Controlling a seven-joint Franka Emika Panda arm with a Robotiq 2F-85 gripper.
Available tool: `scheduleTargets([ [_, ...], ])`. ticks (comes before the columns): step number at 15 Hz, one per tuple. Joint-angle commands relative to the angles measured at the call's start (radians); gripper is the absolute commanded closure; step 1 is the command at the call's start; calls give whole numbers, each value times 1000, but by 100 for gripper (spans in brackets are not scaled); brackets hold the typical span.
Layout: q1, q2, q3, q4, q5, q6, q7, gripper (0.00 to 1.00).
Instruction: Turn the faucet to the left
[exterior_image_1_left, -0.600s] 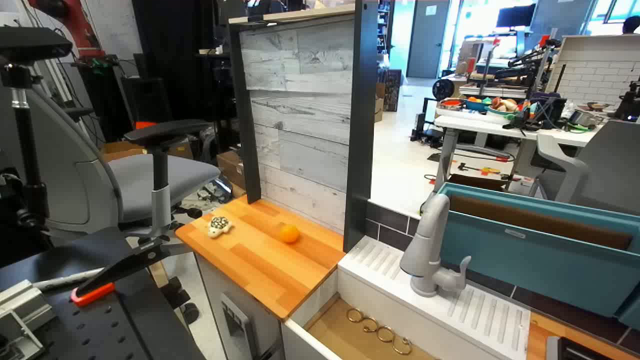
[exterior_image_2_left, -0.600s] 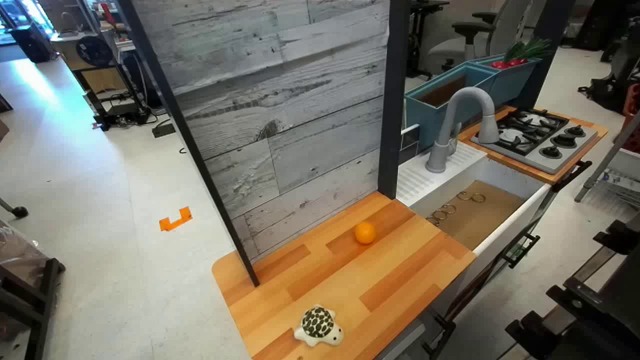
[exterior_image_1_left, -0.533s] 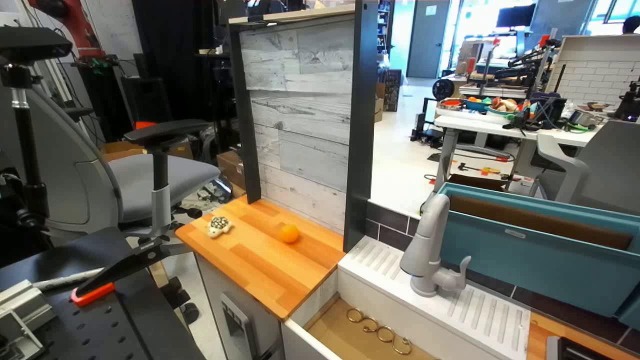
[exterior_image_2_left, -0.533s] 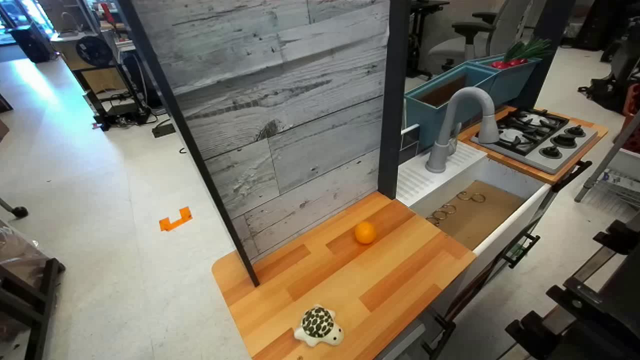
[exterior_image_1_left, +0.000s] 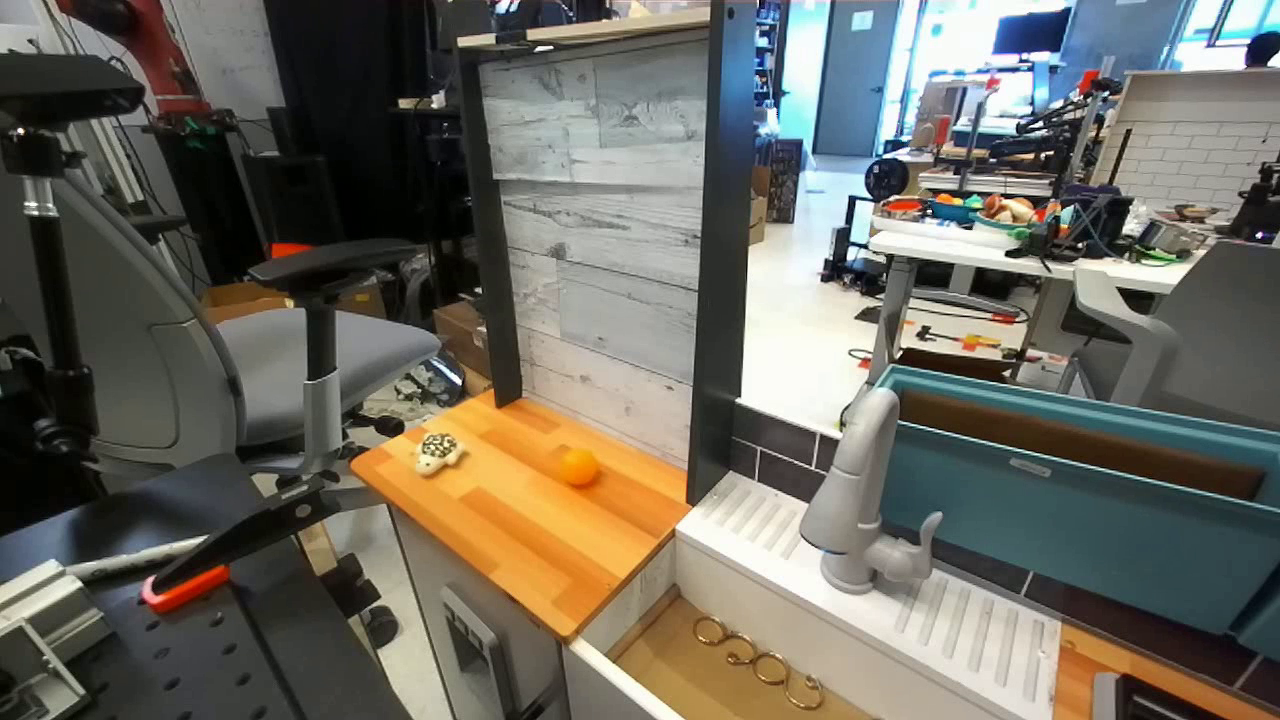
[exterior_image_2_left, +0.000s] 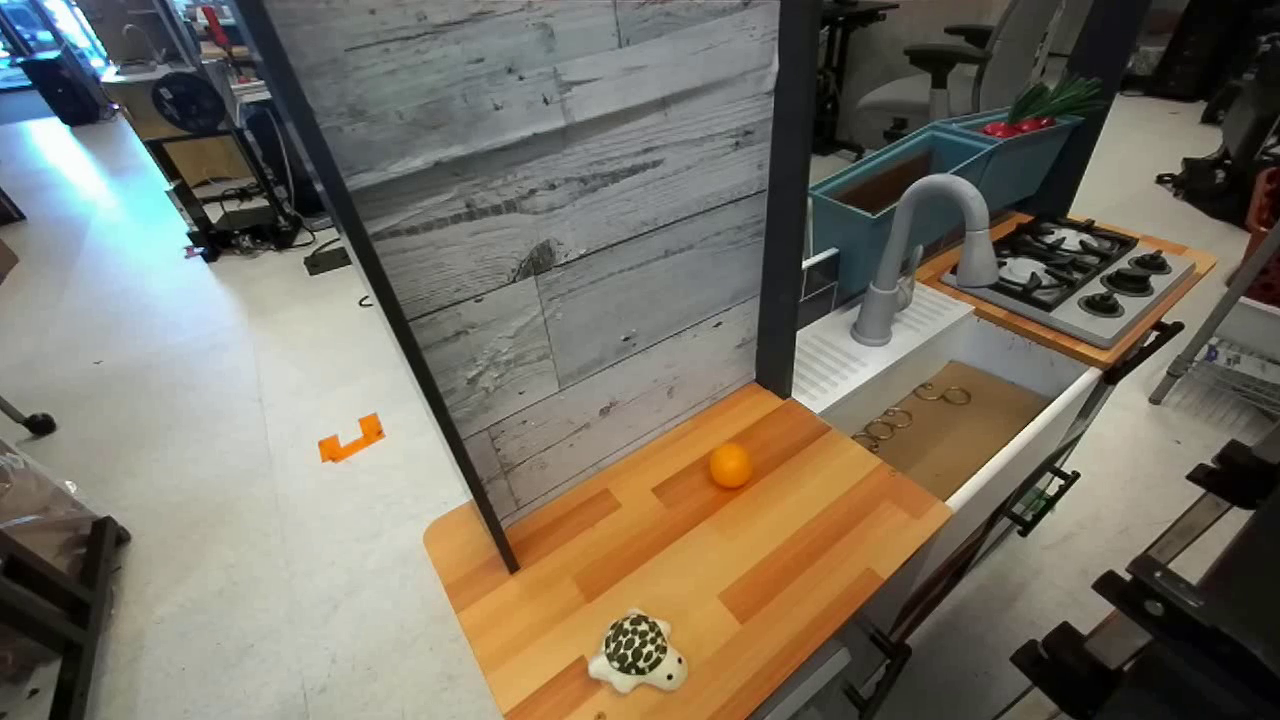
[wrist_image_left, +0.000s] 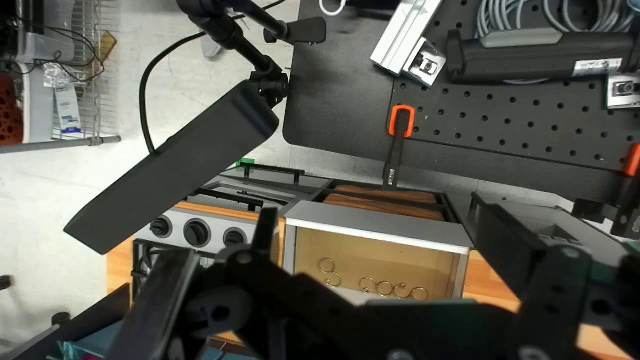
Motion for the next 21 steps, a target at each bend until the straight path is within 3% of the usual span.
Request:
scheduleTargets([
  [1,19,0,-16,2,-8,-5,8,0],
  [10,16,52,-9,19,-14,-7,25,0],
  [16,17,203,4,68,-33,27,54,0],
  [21,13,387,43,111,-160,154,181,0],
])
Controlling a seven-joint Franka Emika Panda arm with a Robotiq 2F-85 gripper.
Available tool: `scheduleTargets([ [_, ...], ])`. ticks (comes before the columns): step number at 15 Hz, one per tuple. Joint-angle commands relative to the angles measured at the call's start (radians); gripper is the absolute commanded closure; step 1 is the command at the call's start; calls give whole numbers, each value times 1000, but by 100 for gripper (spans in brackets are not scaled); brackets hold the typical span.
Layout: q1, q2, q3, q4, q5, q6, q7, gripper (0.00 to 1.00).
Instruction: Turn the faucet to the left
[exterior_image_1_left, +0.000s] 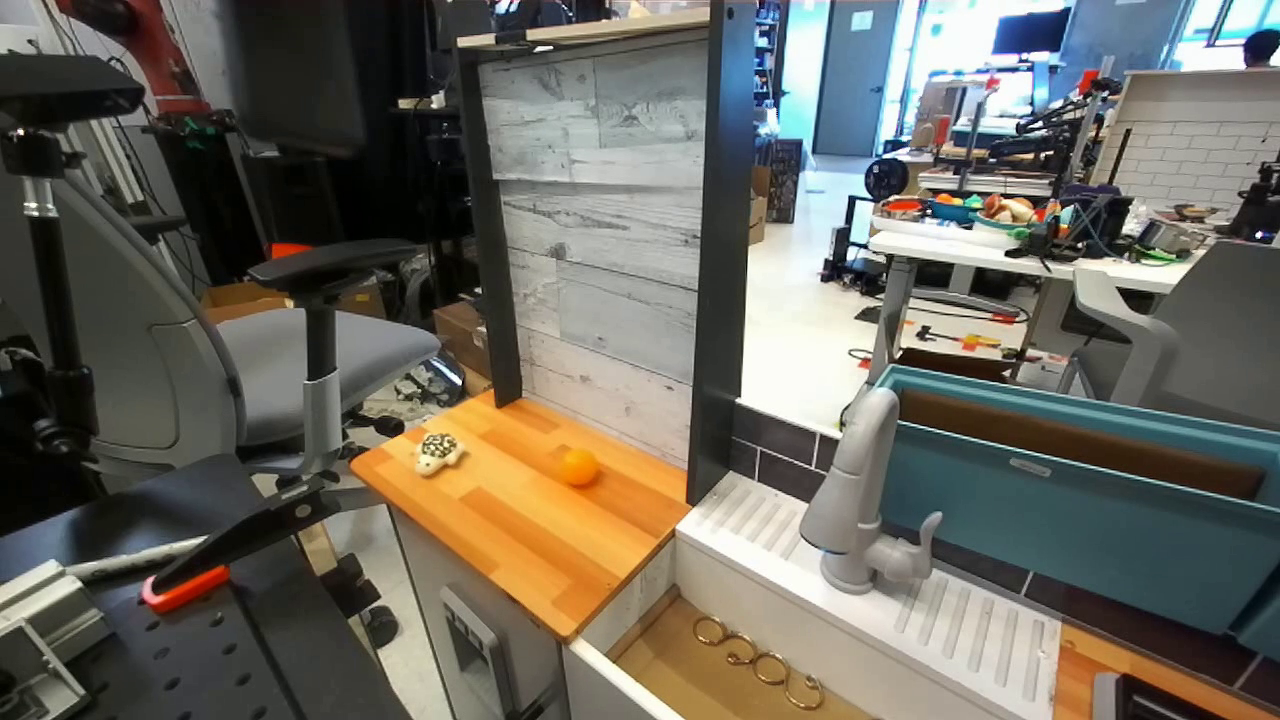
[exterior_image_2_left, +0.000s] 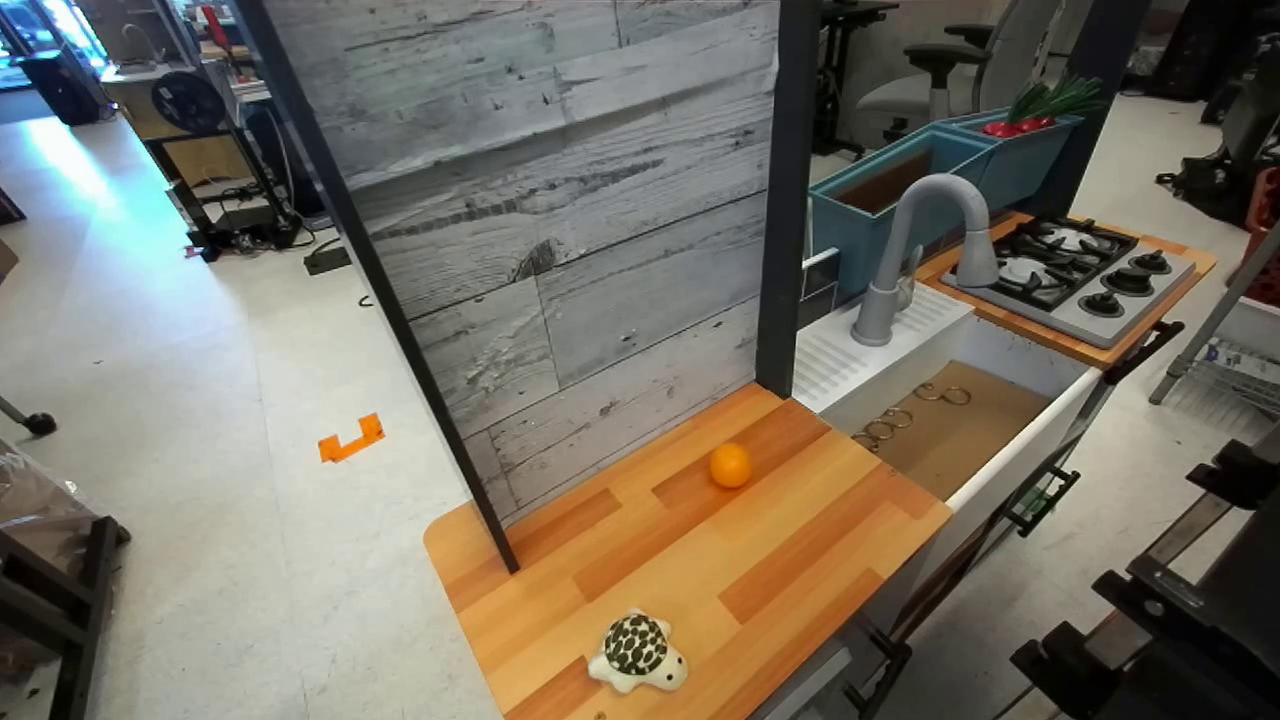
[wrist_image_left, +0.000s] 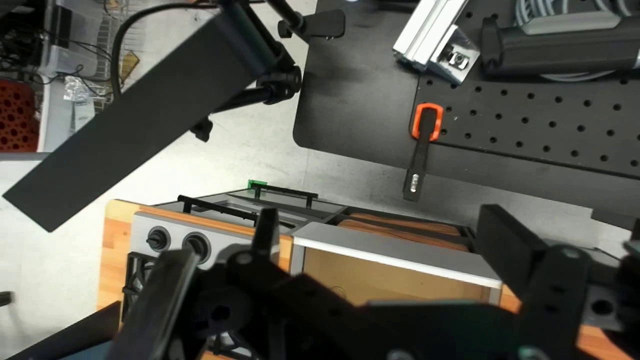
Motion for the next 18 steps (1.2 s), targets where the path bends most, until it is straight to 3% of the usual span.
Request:
scheduleTargets([
  [1,5,159,14,58,-75,101,124,0],
  [7,13,372,-3,123,-51,318,327,0],
  [18,92,697,-112,332,-107,407,589,0],
])
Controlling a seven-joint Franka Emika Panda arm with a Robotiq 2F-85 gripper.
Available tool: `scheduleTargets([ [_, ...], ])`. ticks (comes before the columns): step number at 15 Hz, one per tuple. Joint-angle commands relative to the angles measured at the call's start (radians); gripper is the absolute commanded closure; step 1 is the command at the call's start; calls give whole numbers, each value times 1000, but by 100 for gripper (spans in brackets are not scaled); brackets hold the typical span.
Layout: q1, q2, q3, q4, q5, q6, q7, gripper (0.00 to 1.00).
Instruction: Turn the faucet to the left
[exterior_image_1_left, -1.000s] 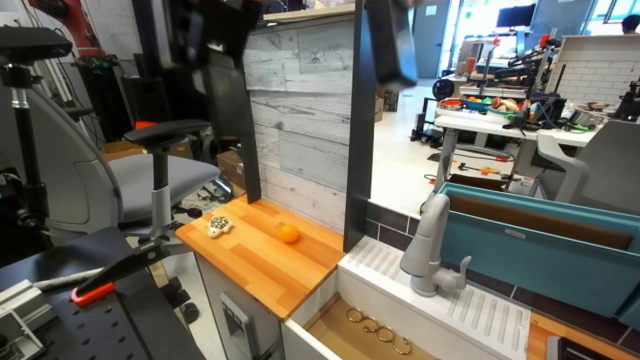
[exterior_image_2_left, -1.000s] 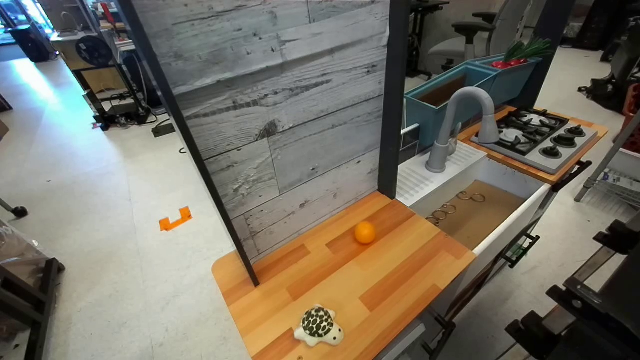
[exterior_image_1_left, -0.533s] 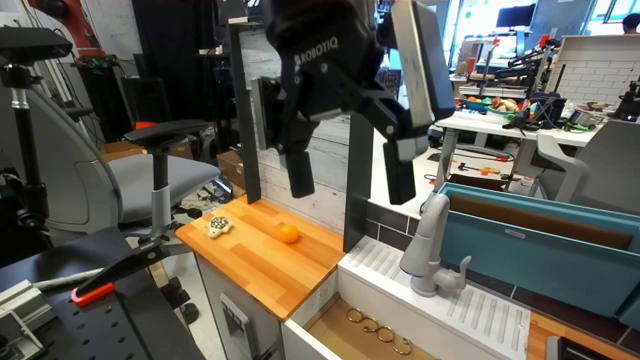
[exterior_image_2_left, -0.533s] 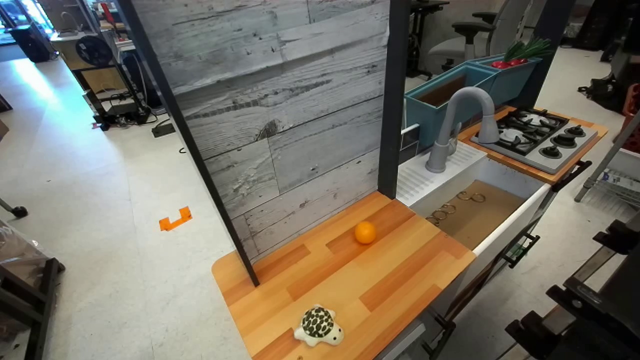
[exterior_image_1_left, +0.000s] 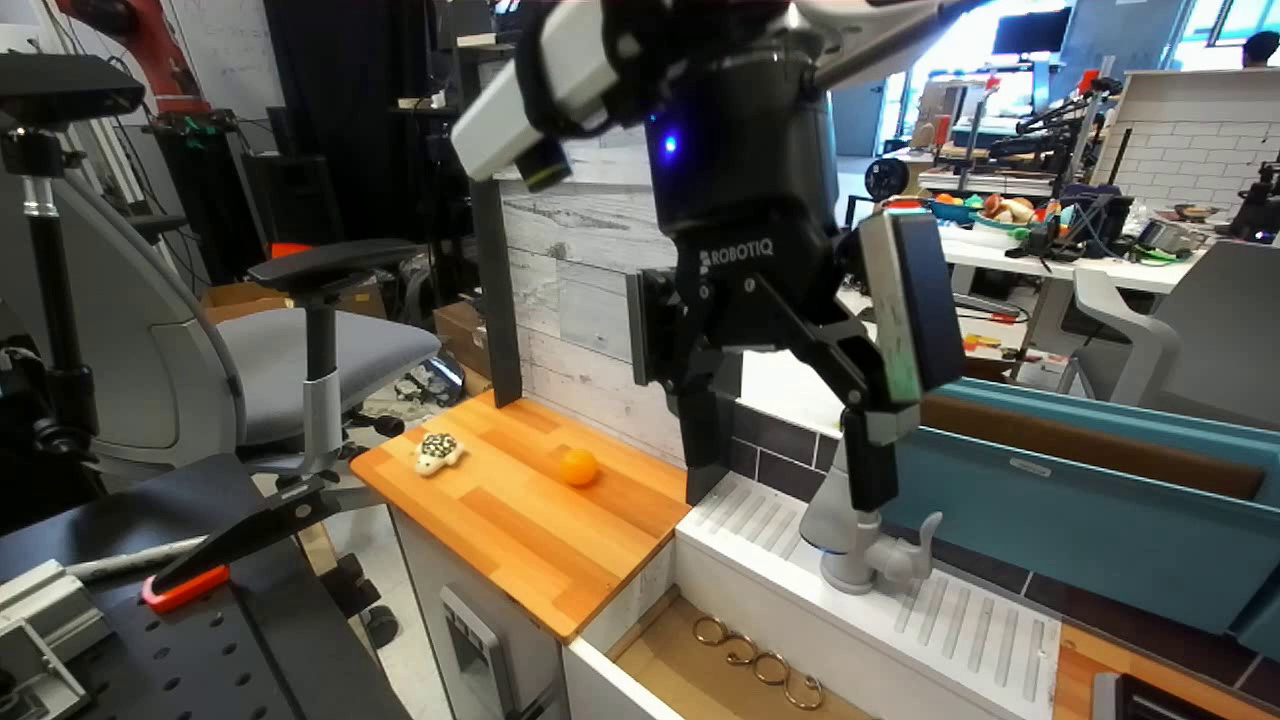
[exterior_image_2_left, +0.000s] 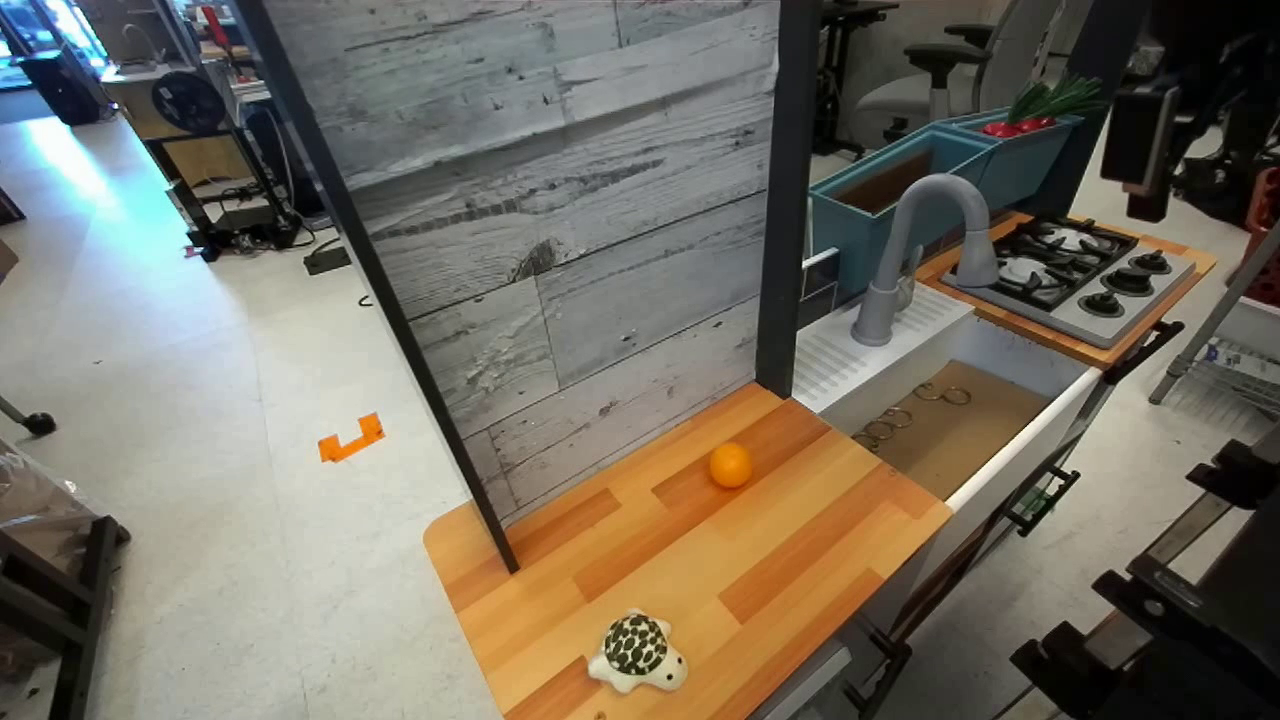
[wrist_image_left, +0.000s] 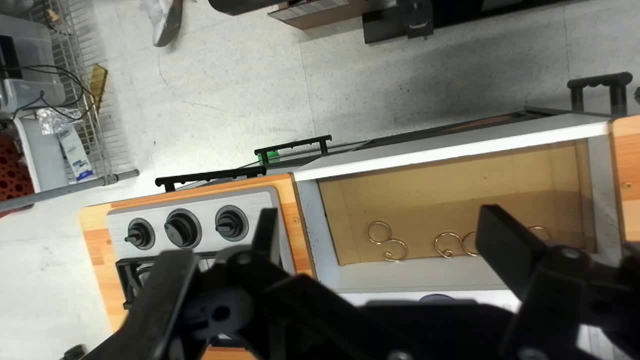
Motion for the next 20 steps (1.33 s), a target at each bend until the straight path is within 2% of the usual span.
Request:
scheduleTargets([
  [1,49,92,-62,52,-23,76,99,0],
  [4,62,147,-92,58,28,176,140,0],
  [7,94,187,-141,58,8,256,183,0],
  [11,137,243,-196,76,-15,363,157,0],
  [20,177,348,-204,150,121,495,37,0],
])
